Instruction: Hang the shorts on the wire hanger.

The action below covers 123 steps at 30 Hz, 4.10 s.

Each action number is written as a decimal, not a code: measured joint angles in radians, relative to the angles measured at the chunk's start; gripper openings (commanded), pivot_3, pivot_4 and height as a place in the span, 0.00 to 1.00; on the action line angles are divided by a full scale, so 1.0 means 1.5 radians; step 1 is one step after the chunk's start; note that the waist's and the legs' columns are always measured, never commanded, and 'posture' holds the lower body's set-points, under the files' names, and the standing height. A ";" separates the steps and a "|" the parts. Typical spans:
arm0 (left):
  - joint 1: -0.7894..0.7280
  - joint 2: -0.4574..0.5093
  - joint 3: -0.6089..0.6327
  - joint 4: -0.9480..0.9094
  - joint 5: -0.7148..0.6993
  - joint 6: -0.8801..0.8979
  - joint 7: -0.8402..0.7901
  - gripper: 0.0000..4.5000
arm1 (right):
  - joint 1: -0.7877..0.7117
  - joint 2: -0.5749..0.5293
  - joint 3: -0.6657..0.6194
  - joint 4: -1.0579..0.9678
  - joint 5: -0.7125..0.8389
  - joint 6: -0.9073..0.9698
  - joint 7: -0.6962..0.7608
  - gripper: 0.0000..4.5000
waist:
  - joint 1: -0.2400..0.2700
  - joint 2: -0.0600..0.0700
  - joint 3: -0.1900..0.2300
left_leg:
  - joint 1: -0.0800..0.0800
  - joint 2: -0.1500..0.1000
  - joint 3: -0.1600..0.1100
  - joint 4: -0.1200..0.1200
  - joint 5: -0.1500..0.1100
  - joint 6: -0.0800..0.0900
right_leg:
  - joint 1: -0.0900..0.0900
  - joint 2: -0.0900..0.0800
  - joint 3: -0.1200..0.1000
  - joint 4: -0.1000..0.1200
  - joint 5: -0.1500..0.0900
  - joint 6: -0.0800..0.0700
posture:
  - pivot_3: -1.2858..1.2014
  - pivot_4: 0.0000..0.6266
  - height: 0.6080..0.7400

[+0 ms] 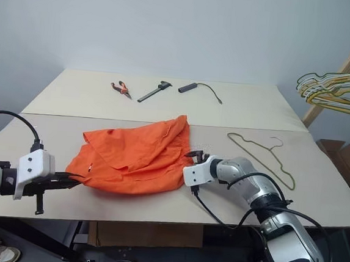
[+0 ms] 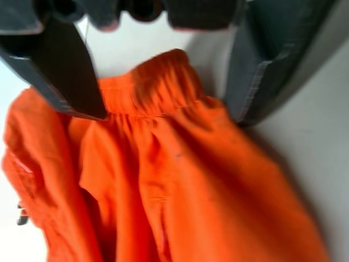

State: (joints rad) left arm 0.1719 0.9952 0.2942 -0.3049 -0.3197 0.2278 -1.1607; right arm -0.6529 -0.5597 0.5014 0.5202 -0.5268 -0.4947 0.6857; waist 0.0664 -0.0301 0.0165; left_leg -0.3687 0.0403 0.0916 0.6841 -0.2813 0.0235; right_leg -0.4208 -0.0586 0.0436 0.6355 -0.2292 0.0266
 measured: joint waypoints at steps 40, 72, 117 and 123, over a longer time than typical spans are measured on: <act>-0.721 -0.209 -0.043 0.320 0.190 -0.099 0.526 0.00 | -0.367 0.092 -0.221 0.014 0.129 0.278 -0.428 0.01 | -0.002 -0.002 0.000 | -0.013 -0.002 -0.002 -0.007 0.006 -0.016 | -0.017 -0.001 -0.004 0.007 0.001 -0.004 | 0.56 0.00 1.00; 0.221 -0.010 -0.004 -0.093 0.105 -0.039 0.045 0.00 | 0.133 -0.160 -0.024 -0.285 0.073 -0.001 0.085 0.01 | -0.034 -0.001 0.003 | 0.010 0.003 0.000 -0.003 0.001 -0.004 | 0.004 0.000 -0.002 0.006 -0.006 -0.006 | 0.57 0.00 1.00; -0.192 -0.062 -0.111 -0.155 -0.136 0.217 0.104 0.99 | -0.058 -0.109 -0.243 -0.005 0.335 0.613 0.099 1.00 | -0.037 -0.002 0.021 | 0.006 0.002 -0.001 -0.003 0.001 -0.004 | 0.001 0.001 -0.001 0.006 -0.004 -0.004 | 0.54 0.13 1.00; -0.289 -0.068 -0.147 -0.150 -0.186 0.279 0.096 0.99 | -0.081 -0.140 -0.240 -0.017 0.338 0.663 0.150 1.00 | -0.038 -0.002 0.067 | 0.006 0.001 -0.003 -0.003 0.001 -0.003 | 0.001 0.001 0.001 0.005 -0.003 -0.005 | 0.53 0.37 1.00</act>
State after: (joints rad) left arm -0.2614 0.8932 0.0735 -0.5303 -0.5980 0.6470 -1.0167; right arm -0.7747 -0.7692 0.1414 0.4940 -0.0204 0.4991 0.9102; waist 0.0093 -0.0329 0.1170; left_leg -0.3596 0.0425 0.0874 0.6794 -0.2793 0.0188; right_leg -0.4195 -0.0563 0.0448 0.6430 -0.2340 0.0196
